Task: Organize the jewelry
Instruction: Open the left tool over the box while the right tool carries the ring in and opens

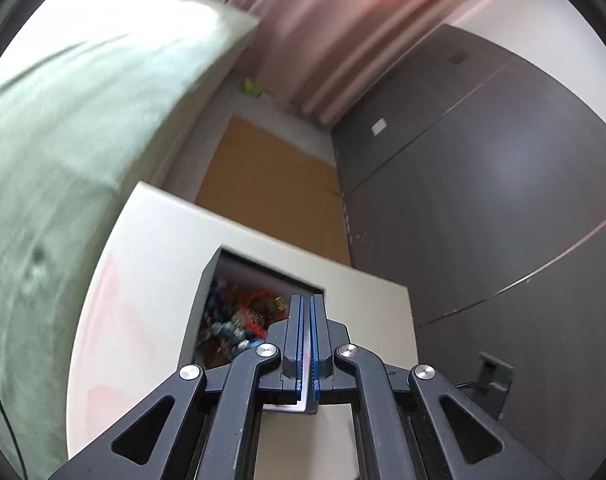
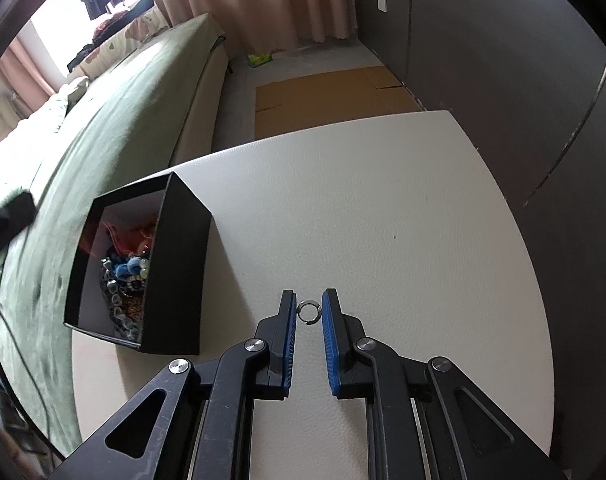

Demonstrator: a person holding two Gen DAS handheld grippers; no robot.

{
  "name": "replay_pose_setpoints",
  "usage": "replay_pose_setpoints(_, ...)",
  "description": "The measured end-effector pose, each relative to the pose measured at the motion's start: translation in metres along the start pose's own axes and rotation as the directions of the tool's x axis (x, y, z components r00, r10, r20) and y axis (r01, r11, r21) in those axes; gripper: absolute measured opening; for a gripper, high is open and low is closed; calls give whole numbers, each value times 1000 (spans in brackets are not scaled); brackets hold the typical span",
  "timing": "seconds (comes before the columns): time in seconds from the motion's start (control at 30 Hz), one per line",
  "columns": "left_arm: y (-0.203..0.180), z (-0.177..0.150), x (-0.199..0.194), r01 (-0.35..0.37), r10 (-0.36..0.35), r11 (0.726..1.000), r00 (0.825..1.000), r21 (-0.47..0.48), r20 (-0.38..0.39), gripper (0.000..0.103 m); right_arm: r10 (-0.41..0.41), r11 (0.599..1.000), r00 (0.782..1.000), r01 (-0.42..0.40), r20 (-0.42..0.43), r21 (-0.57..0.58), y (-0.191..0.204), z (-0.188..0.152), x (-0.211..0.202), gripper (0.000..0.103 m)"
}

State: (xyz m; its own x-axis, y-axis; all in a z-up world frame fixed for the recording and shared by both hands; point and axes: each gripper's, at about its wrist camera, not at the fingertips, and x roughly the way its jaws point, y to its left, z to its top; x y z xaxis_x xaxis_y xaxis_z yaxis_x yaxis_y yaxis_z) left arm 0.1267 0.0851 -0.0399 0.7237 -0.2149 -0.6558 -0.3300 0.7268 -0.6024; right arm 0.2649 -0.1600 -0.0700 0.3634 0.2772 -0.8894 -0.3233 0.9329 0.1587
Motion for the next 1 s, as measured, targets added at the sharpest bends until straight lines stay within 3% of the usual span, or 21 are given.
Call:
replay_pose_setpoints(0.23, 11, -1, -11, -11, 11, 1000, 1000, -16, 5, 5, 68, 998, 996, -69, 57, 11, 7, 4, -11, 15)
replay_pose_setpoints(0.3, 12, -2, -14, -12, 12, 1000, 1000, -12, -1, 21, 105, 994, 991, -106, 78, 16, 11, 5, -16, 15)
replay_pose_setpoints(0.37, 14, -2, -17, -12, 12, 1000, 1000, -10, 10, 55, 140, 990, 985, -143, 98, 22, 15, 7, -20, 15)
replay_pose_setpoints(0.4, 14, -1, -20, -12, 12, 1000, 1000, -8, 28, 59, 161, 986, 981, -165, 109, 26, 17, 8, -22, 15)
replay_pose_setpoints(0.53, 18, 2, -31, -25, 25, 1000, 998, 12, 49, 61, 246, 966, 958, -254, 147, 38, 27, 13, -29, 15)
replay_pose_setpoints(0.8, 50, 18, -52, -39, 45, 997, 995, -66, 91, 62, 390, 919, 908, -393, 154, -11, 65, 36, -27, 15)
replay_pose_setpoints(0.87, 56, 20, -56, -47, 56, 995, 993, -84, 105, 68, 419, 906, 894, -422, 160, -16, 74, 40, -25, 16)
replay_pose_setpoints(0.9, 59, 20, -58, -50, 60, 994, 992, -93, 109, 69, 423, 905, 892, -425, 162, -20, 75, 40, -24, 21)
replay_pose_setpoints(0.97, 64, 20, -59, -52, 64, 993, 992, -103, 110, 69, 435, 899, 886, -436, 161, -30, 78, 36, -20, 55)
replay_pose_setpoints(1.0, 65, 20, -60, -54, 66, 993, 992, -104, 109, 69, 426, 903, 888, -429, 172, -23, 76, 33, -20, 58)
